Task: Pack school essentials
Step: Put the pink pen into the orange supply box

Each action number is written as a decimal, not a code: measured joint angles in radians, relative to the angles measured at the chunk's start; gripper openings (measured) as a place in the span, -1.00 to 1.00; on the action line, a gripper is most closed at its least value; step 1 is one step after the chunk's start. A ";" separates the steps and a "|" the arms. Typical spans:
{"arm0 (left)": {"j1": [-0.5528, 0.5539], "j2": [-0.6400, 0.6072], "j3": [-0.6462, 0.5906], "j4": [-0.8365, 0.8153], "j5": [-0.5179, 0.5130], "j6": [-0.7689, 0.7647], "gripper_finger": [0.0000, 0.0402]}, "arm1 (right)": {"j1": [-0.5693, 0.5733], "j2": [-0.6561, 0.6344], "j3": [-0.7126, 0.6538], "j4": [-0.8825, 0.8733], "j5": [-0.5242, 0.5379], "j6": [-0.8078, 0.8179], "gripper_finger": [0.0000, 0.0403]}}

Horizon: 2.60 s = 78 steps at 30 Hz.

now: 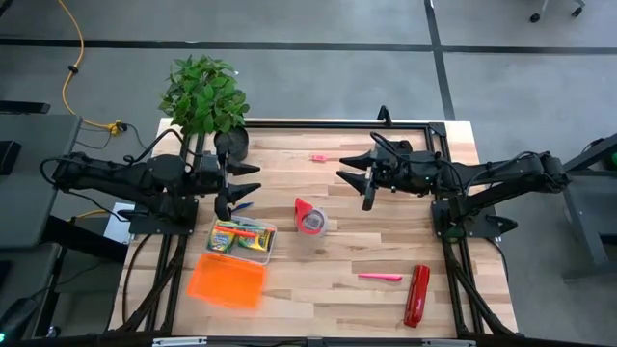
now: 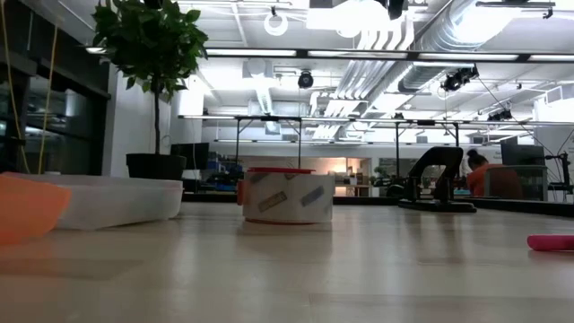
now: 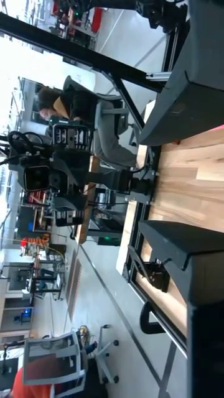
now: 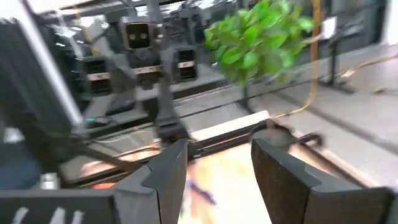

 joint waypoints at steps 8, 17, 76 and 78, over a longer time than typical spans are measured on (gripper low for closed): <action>0.000 0.000 0.000 -0.001 -0.019 0.000 -0.03 | 0.131 0.027 0.081 -0.509 -0.097 0.253 -0.15; 0.000 0.000 0.000 -0.001 -0.029 0.037 -0.03 | 0.353 0.168 0.084 -0.820 -0.234 0.592 -0.15; 0.000 0.000 0.000 -0.002 -0.097 0.053 -0.03 | 0.502 0.192 -0.267 -0.495 -0.065 0.875 -0.98; 0.000 0.000 0.000 -0.002 -0.097 0.053 -0.03 | 0.470 0.130 -0.353 -0.321 -0.006 0.883 -0.99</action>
